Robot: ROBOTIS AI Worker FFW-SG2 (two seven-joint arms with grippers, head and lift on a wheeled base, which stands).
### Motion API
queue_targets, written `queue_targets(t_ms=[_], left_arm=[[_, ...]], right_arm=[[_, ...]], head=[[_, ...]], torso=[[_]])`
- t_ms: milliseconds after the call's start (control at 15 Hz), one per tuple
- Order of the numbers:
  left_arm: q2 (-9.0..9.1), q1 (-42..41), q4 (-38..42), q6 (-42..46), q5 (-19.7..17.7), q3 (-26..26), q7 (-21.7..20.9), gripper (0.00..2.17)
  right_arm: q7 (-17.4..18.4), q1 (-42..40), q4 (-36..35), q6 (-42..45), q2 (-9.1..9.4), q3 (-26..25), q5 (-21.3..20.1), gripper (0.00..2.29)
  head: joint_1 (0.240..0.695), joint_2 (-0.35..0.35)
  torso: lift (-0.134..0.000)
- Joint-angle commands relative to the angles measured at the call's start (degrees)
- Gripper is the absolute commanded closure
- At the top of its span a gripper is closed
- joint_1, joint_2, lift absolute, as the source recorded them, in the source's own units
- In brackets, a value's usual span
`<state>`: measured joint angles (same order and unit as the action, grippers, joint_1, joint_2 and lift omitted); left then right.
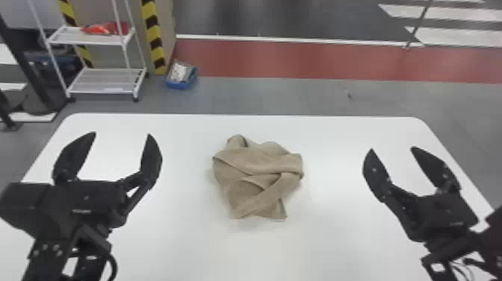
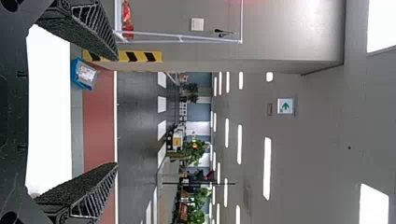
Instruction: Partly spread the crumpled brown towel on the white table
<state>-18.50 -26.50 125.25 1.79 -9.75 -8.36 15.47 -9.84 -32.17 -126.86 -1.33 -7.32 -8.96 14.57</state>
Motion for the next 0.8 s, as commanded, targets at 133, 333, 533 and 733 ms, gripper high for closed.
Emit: queue_targets(t_ms=[133,333,533,733], left_arm=[[-0.04,0.13,-0.18,0.00,0.00,0.10,-0.09,0.08],[-0.04,0.22,-0.36,0.00,0.00,0.18,-0.18,0.08],[-0.04,0.22,-0.27,0.00,0.00,0.18,-0.09,0.08],[-0.04,0.22,-0.27,0.00,0.00,0.18,-0.18,0.08]], right_arm=[[0.00,-0.09,0.12,0.14,0.03,-0.45,0.02,0.17],[0.00,-0.18,0.29,0.14,0.03,-0.62,0.02,0.17],[-0.09,-0.26,0.29,-0.04,-0.15,-1.15,0.11,0.17],[-0.09,-0.18,0.38,-0.04,-0.15,-1.15,0.11,0.17]], head=[[0.695,-0.067],[0.695,-0.071],[0.695,-0.072],[0.695,-0.076]], torso=[[-0.124],[-0.124],[-0.124],[-0.124]])
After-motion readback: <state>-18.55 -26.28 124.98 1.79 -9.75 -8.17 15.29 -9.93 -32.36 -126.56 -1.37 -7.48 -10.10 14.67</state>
